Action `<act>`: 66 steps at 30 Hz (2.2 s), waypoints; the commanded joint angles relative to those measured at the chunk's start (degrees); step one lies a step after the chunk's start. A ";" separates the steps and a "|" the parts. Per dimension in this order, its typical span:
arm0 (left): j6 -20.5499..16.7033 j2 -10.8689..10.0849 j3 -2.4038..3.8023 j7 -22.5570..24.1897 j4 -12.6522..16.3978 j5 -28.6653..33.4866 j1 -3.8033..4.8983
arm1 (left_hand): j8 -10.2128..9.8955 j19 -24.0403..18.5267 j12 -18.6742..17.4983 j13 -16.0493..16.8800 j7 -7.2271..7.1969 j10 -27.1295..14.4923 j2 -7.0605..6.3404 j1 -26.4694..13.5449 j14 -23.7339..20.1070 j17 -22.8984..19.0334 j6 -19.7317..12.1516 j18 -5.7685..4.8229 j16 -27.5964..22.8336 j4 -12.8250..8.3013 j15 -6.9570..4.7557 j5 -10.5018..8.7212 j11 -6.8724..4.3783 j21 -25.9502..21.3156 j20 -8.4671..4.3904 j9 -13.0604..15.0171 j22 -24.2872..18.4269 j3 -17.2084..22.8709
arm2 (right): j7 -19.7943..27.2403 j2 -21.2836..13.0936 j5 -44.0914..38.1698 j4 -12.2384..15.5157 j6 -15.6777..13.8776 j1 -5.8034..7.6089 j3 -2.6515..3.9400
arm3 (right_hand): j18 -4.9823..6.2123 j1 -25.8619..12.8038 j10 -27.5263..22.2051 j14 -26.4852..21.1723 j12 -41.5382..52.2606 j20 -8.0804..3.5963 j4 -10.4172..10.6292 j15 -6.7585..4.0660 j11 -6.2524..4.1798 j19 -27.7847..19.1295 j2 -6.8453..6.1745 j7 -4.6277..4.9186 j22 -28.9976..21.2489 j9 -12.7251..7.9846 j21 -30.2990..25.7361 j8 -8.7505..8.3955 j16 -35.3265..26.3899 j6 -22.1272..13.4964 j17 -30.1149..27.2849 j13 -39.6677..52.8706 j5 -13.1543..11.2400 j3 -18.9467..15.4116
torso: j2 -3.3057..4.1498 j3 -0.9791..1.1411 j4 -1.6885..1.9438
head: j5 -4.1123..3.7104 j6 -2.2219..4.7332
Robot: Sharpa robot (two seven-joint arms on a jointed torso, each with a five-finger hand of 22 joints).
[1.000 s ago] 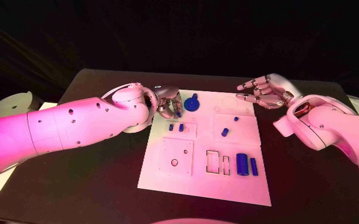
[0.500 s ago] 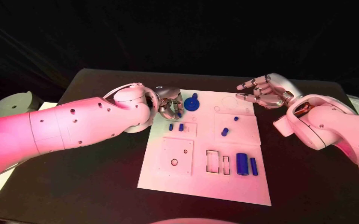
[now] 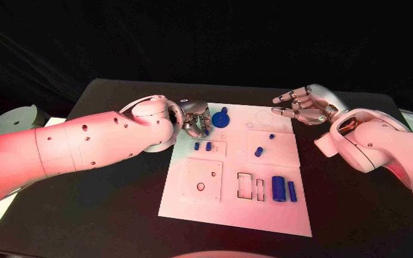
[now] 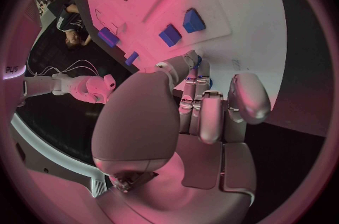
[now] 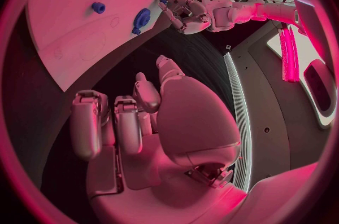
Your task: Assemble the parts on the task board
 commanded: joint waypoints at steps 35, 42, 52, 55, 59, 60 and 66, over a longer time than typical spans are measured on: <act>0.37 -0.61 -0.18 -1.32 -1.69 1.85 -0.08 | -3.96 -0.55 -3.17 -0.88 2.65 -5.78 -2.57 -2.80 1.33 -2.87 -6.15 0.16 -1.57 0.24 1.73 0.21 2.55 -4.46 1.54 -0.37 -3.34 -3.22 | -3.21 -0.18 -5.88 -1.03 4.00 -0.14 0.00 | 1.27 1.94 -12.58 4.72 -26.97 0.02 -0.31 -0.44 -0.23 -1.40 1.20 0.03 -2.55 -0.03 -1.80 0.40 -3.28 0.24 10.57 -20.84 -2.60 0.11 | -0.09 -0.02 0.02 | -0.11 0.34; -4.76 -3.23 -0.16 1.29 -1.83 12.42 0.01 | -3.88 -3.33 -2.93 -0.89 3.25 -11.57 -1.80 -0.62 0.43 -6.59 -10.57 2.02 -3.55 -0.65 2.31 0.56 3.38 -14.40 2.18 -0.34 -11.83 -5.23 | -5.64 -0.58 -16.05 -0.48 6.83 -0.30 0.00 | 1.50 7.95 -16.87 4.33 -43.05 0.00 -1.96 -0.23 0.35 -1.74 0.42 -0.09 -3.67 0.03 -2.63 0.64 -5.17 3.18 8.52 -35.80 -3.90 5.17 | -0.07 0.08 0.00 | -0.17 0.64; -20.35 -7.39 -0.25 23.48 0.11 60.65 0.08 | -1.50 -9.46 1.93 -0.09 2.49 -5.58 0.85 0.79 -4.96 -19.54 -5.56 4.69 -10.97 -0.47 1.44 3.90 2.15 -28.87 1.63 0.25 -23.49 -0.60 | -11.75 -2.36 -36.18 5.03 9.63 -0.90 0.01 | 1.54 7.89 -11.98 4.33 -53.58 0.26 -1.97 -0.07 0.46 -1.55 -3.02 -0.77 -3.92 -0.01 -2.96 -0.22 -5.77 6.58 7.83 -51.76 -6.18 10.99 | -0.02 -0.07 -0.05 | -1.94 1.33; -21.08 -8.09 -0.45 28.28 0.90 71.54 0.06 | -1.11 -9.89 2.60 -0.03 2.25 -5.01 0.86 -0.12 -5.33 -20.36 -5.00 4.72 -11.33 -0.04 1.25 4.30 1.90 -29.58 1.41 0.25 -23.99 -0.15 | -14.31 -2.47 -41.20 6.72 11.51 -1.01 0.02 | 1.66 7.57 -11.83 4.26 -54.66 0.21 -1.67 -0.32 0.28 -1.70 -3.33 -1.27 -4.52 0.00 -3.33 -0.44 -6.14 7.07 7.39 -53.67 -9.31 12.17 | -0.01 -0.06 -0.02 | -2.82 1.46; -18.62 -9.12 -0.94 34.30 2.29 84.54 0.05 | -1.12 -10.36 2.95 -0.13 2.28 -5.44 0.64 -2.02 -5.91 -21.31 -5.35 4.58 -11.73 0.91 1.41 4.17 1.96 -30.04 1.51 0.07 -24.18 -0.72 | -17.61 -2.20 -47.13 8.51 13.88 -1.10 0.02 | 1.85 7.08 -11.82 4.16 -56.10 -0.95 -1.13 -1.79 -0.17 -1.88 -4.20 -1.87 -5.33 -0.05 -3.89 -1.06 -6.70 7.30 6.73 -56.14 -11.48 13.79 | -0.03 -0.10 -0.02 | -3.51 1.46; -18.01 -9.32 -1.01 35.35 2.62 86.37 0.04 | -1.09 -10.40 3.04 -0.11 2.25 -5.40 0.73 -1.91 -5.97 -21.39 -5.34 4.60 -11.75 0.81 1.38 4.21 1.92 -30.08 1.49 0.07 -24.20 -0.68 | -18.16 -2.05 -48.12 8.68 14.30 -1.11 0.02 | 1.88 6.98 -11.84 4.14 -56.37 -1.12 -1.03 -1.94 -0.25 -1.93 -4.39 -1.98 -5.52 -0.07 -4.03 -1.21 -6.80 7.27 6.63 -56.59 -11.64 14.06 | -0.02 -0.09 0.05 | -3.52 1.53; -15.49 -10.12 -1.22 38.86 4.26 92.31 0.02 | -0.86 -10.70 3.64 -0.04 2.20 -5.28 1.02 -1.70 -6.45 -21.84 -5.23 4.61 -11.81 0.22 1.30 4.37 1.84 -30.30 1.42 0.06 -24.24 -0.63 | -20.33 -0.76 -51.38 8.62 14.95 -1.34 0.02 | 1.98 6.49 -11.84 4.10 -57.58 -1.55 -0.55 -2.29 -0.41 -2.05 -5.06 -2.22 -6.30 -0.12 -4.63 -2.04 -7.20 7.15 6.16 -58.93 -12.15 15.65 | 0.03 -0.14 0.07 | -3.49 1.56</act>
